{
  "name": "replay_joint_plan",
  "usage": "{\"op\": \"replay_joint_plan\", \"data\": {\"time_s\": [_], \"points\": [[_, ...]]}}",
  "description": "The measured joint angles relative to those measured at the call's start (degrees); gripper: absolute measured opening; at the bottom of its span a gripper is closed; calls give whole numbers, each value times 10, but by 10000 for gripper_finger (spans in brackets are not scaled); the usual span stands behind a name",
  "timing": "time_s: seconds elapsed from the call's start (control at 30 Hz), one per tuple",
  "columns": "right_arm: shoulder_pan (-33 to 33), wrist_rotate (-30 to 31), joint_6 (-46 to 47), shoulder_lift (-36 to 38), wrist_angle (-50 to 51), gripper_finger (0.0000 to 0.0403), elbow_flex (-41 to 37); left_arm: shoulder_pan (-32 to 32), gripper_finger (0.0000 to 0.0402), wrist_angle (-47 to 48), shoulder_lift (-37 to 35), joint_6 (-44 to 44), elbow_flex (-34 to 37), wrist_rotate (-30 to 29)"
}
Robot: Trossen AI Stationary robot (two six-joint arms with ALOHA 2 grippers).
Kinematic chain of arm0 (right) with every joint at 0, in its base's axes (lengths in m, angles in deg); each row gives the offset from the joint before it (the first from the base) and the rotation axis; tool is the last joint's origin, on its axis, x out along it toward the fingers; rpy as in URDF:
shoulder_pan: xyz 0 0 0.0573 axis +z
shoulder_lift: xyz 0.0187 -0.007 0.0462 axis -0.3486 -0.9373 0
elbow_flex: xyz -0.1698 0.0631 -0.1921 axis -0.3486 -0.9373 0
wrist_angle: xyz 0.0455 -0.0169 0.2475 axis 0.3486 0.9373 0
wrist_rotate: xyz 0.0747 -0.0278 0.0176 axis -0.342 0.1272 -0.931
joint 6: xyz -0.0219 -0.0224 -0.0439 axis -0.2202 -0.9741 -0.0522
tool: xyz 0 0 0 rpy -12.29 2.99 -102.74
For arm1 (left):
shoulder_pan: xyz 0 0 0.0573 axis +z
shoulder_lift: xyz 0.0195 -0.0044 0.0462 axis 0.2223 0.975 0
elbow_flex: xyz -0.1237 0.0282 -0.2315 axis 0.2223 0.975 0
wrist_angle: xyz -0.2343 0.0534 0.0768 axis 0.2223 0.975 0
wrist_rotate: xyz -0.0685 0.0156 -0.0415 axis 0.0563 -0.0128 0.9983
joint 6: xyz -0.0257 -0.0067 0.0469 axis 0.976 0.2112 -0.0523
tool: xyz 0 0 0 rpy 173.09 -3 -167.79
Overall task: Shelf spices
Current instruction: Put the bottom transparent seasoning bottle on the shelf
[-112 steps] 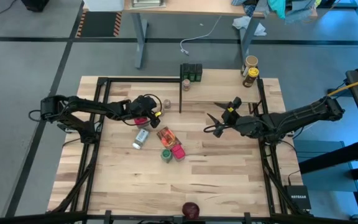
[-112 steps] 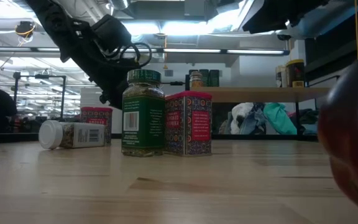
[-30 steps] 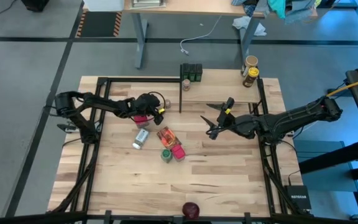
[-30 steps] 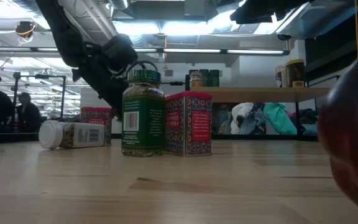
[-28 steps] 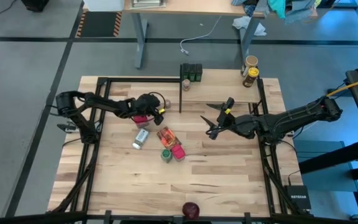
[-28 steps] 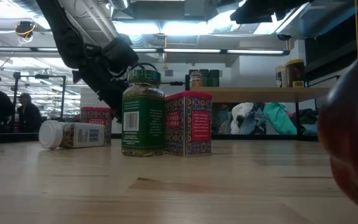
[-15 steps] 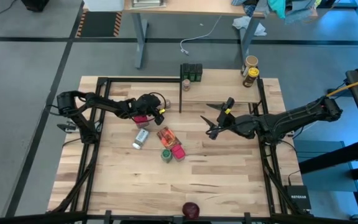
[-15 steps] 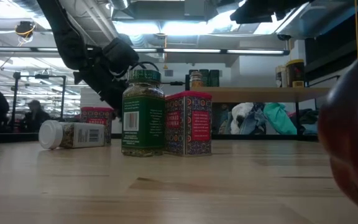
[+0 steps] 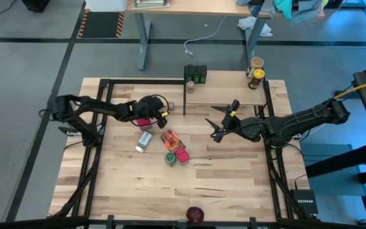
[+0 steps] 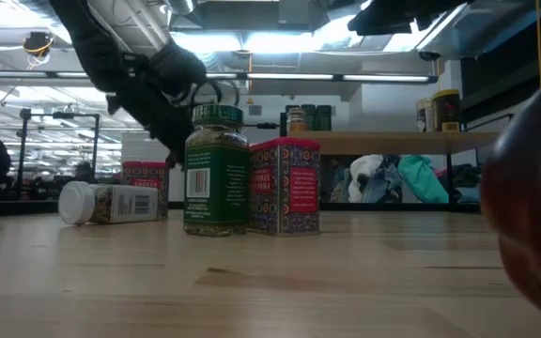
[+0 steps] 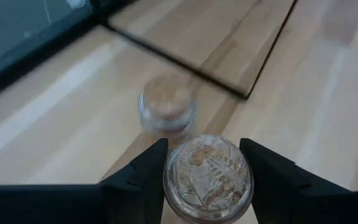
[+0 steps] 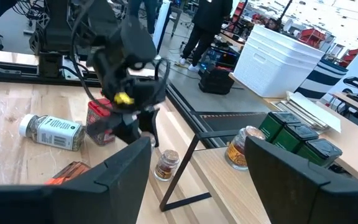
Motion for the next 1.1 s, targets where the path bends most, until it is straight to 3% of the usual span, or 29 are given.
{"op": "replay_joint_plan", "data": {"time_s": [0.23, 0.37, 0.57, 0.77, 1.1], "points": [[0, 0, 0, 0, -3, 264, 0, -22, 165, 84, -89, -2, -38, -1], [0, 8, -18, 0, -18, 264, 0, -26, 165, 117, -100, -13, -85, -7], [0, 15, -34, 0, -41, 264, 0, -39, 165, 188, -78, -46, -190, -12], [0, 15, -48, 0, -47, 264, 0, -48, 166, 187, -45, -85, -270, -17], [0, 1, -64, 0, -44, 264, 18, -53, 166, 189, 79, -126, -398, 0]]}}
